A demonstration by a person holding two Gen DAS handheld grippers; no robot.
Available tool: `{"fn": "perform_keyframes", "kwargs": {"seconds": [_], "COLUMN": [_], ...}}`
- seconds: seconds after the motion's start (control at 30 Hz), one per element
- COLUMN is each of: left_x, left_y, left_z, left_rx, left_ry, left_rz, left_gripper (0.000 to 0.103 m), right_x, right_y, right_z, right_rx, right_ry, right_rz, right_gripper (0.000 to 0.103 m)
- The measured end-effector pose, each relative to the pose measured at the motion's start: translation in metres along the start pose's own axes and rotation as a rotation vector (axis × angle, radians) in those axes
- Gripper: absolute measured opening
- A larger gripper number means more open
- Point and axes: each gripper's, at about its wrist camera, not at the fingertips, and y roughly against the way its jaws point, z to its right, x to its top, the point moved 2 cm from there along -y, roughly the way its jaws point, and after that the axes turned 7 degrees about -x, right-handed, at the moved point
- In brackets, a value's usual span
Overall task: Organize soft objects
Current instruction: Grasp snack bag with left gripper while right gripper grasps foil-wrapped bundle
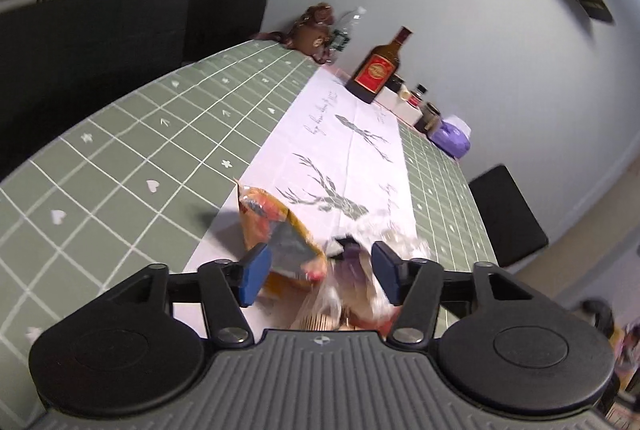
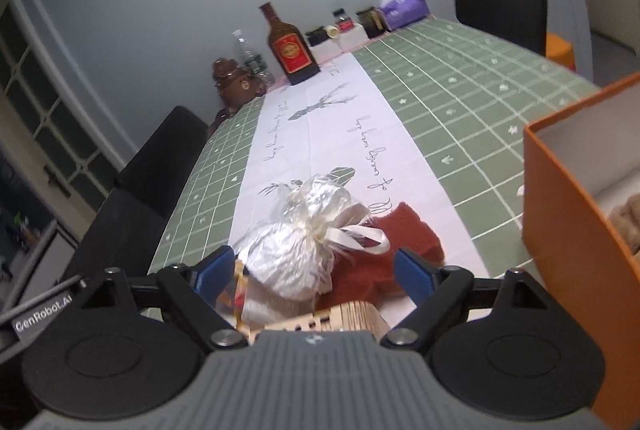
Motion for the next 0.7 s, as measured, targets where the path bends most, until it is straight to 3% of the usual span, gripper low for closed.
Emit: {"fn": "perform_keyframes", "kwargs": {"seconds": [0.13, 0.3, 0.57, 0.63, 0.7], "left_x": [0.01, 0.017, 0.011, 0.009, 0.007], "left_y": [-0.03, -0.057, -0.089, -0.093, -0.096], "left_z": [-0.018, -0.041, -0.043, -0.043, -0.044], "left_rx": [-0.01, 0.037, 0.044, 0.053, 0.056], "left_ry": [0.103, 0.2, 0.217, 0.203, 0.195], "left_rz": [-0.037, -0.048, -0.107, -0.119, -0.128], "left_gripper": [0.076, 0.079, 0.08, 0.076, 0.065], "right_x": [0.006, 0.013, 0.014, 0.014, 0.013], "right_y": [-0.031, -0.057, -0.083, -0.086, -0.089], "right_z": [0.001, 0.0, -0.017, -0.018, -0.019], "right_rx": [0.006, 0.006, 0.005, 0.006, 0.018], "right_ry": [-0.093, -0.136, -0.077, -0.053, -0.041], "right_rz": [-0.057, -0.083, -0.135, -0.135, -0.149], "right_gripper": [0.085, 0.085, 0.086, 0.085, 0.079]}}
